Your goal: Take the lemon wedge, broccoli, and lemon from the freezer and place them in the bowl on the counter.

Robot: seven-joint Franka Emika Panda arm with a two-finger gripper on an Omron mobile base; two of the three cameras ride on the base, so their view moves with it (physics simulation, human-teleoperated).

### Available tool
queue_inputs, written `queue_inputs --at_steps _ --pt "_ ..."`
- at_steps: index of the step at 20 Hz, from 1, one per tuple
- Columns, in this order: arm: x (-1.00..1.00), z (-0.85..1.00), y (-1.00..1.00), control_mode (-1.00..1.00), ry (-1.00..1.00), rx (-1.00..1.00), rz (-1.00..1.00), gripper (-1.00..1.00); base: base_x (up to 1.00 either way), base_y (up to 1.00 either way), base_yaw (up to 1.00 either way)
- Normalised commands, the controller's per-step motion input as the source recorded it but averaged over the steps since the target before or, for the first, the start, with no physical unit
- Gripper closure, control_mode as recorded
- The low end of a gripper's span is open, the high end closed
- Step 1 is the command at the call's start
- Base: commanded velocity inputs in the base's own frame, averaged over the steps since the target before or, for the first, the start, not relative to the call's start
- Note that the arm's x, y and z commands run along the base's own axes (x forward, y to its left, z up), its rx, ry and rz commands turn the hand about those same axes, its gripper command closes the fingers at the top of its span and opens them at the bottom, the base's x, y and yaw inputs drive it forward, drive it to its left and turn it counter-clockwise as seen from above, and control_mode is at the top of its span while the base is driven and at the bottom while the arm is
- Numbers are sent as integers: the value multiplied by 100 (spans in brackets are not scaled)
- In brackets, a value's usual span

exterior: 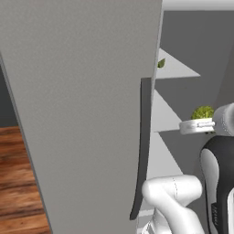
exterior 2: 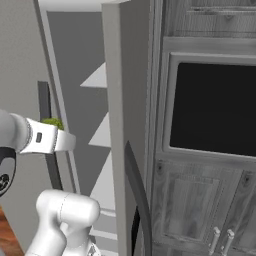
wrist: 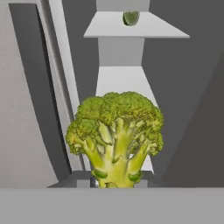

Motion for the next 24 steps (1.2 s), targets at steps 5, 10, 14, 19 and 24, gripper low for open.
queue_inputs --at_steps 5,10,14,19,24 --pt "0 0 0 100 0 0 0 100 -88 50 0" --pt "0 0 0 100 0 0 0 100 -70 100 3" --pt "0 0 0 100 0 0 0 100 -18 100 4" --pt "0 0 0 100 0 0 0 100 0 100 6" --pt "0 0 0 100 0 0 0 100 21 100 6"
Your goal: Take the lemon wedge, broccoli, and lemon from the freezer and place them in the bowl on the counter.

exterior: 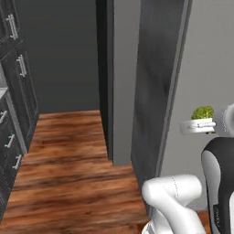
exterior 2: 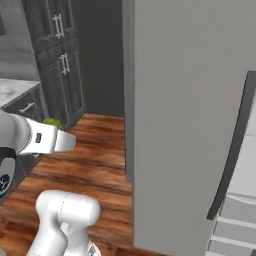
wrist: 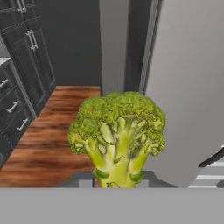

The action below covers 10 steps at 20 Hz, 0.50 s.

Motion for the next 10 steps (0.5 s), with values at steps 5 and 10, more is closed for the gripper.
queue_inputs --at_steps 5,10 --pt "0 0 0 100 0 0 0 100 80 100 12" --pt "0 0 0 100 0 0 0 100 100 92 27"
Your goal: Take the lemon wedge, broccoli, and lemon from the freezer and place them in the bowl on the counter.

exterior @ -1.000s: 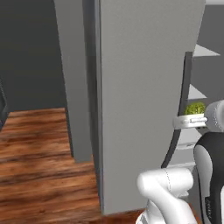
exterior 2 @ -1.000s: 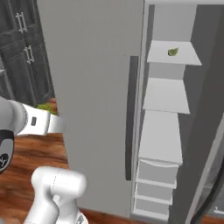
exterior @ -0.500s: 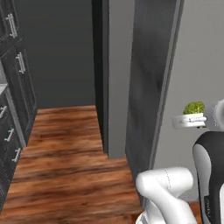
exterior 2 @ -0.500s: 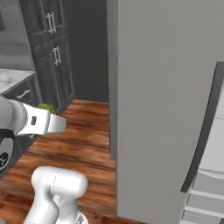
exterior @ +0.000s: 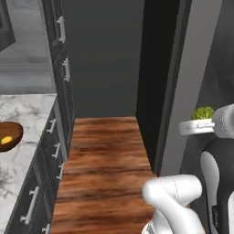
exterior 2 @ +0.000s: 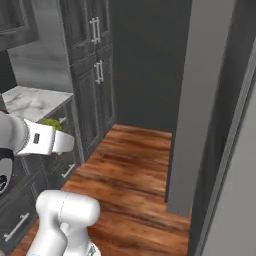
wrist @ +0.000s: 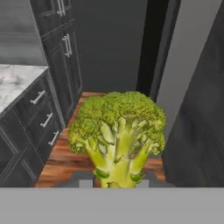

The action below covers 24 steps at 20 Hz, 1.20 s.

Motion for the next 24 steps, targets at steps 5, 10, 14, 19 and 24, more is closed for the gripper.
queue_inputs --at_steps 5,10,14,19,24 --pt "0 0 0 100 0 0 0 100 99 26 57" --pt "0 0 0 100 0 0 0 100 87 -4 78" --pt "0 0 0 100 0 0 0 100 60 -8 85" --pt "0 0 0 100 0 0 0 100 50 -3 89" --pt "0 0 0 100 0 0 0 100 50 -6 87"
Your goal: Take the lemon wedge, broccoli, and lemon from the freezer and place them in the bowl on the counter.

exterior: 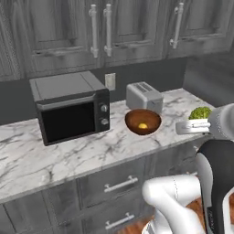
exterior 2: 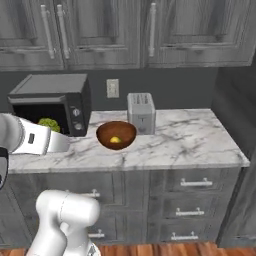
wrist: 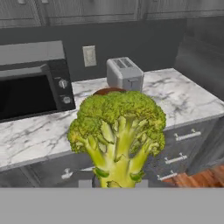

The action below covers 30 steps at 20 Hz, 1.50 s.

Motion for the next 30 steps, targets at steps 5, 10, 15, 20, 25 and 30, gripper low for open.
queue_inputs --at_steps 5,10,15,20,25,30 --pt "0 0 0 100 0 0 0 100 37 -38 58" --pt "0 0 0 100 0 0 0 100 41 -58 28" --pt "0 0 0 100 0 0 0 100 20 -40 -1" --pt "0 0 0 100 0 0 0 100 32 -8 -16" --pt "0 0 0 100 0 0 0 100 55 -3 0" --pt "0 0 0 100 0 0 0 100 49 -5 0"
